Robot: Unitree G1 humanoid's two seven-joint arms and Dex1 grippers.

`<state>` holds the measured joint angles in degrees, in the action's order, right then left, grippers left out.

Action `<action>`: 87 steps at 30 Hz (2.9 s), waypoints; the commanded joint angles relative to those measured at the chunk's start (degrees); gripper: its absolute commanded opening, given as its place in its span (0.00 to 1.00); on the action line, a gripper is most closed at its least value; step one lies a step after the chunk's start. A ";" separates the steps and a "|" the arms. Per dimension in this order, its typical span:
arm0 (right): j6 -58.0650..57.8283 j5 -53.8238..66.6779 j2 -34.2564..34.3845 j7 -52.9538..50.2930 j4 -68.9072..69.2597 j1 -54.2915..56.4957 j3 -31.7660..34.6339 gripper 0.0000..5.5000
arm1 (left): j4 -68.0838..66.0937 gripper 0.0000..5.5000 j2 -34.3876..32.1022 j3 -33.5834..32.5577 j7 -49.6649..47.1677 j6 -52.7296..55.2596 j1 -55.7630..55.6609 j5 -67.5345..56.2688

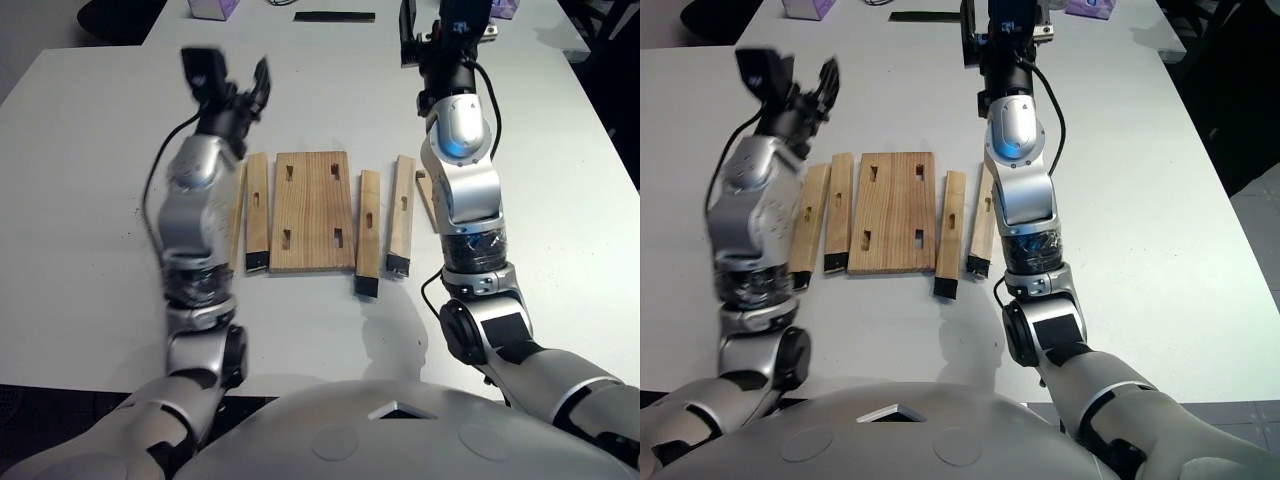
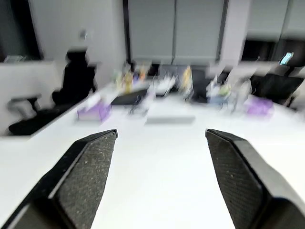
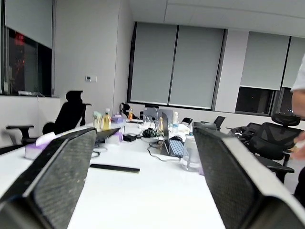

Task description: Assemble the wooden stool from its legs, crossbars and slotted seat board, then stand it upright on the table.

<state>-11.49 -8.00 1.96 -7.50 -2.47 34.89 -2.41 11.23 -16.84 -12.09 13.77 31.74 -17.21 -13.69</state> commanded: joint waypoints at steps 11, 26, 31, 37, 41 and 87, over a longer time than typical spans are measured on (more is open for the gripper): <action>-3.97 0.15 -0.36 -0.18 1.58 -7.64 1.21 0.67 | -16.68 0.62 -18.93 -8.57 27.19 -4.40 21.55 -6.02; -3.87 -0.67 -0.81 -0.42 0.82 -9.87 0.71 0.67 | -17.75 0.62 -17.84 -7.41 28.49 -5.95 23.45 -7.54; -3.76 -0.71 -0.89 -0.29 0.34 -9.84 0.87 0.67 | -18.47 0.62 -17.67 -3.42 27.28 -7.29 25.81 -3.47; -3.61 -0.76 -0.85 -0.34 -0.09 -9.90 0.94 0.68 | -20.82 0.46 -17.31 -0.43 25.66 -9.95 27.90 -0.59; -3.54 -0.75 -0.77 -0.38 -0.14 -10.26 0.93 0.68 | -18.85 0.35 -17.51 0.14 27.05 -10.01 29.38 -2.10; -45.56 57.59 -32.60 76.96 -5.17 19.36 4.48 0.50 | 2.23 0.24 -15.37 3.17 46.17 6.24 -4.04 -39.82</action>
<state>-57.36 50.47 -30.03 69.41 -7.92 53.07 2.35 13.36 -31.71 -9.30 59.42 38.65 -21.62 -54.50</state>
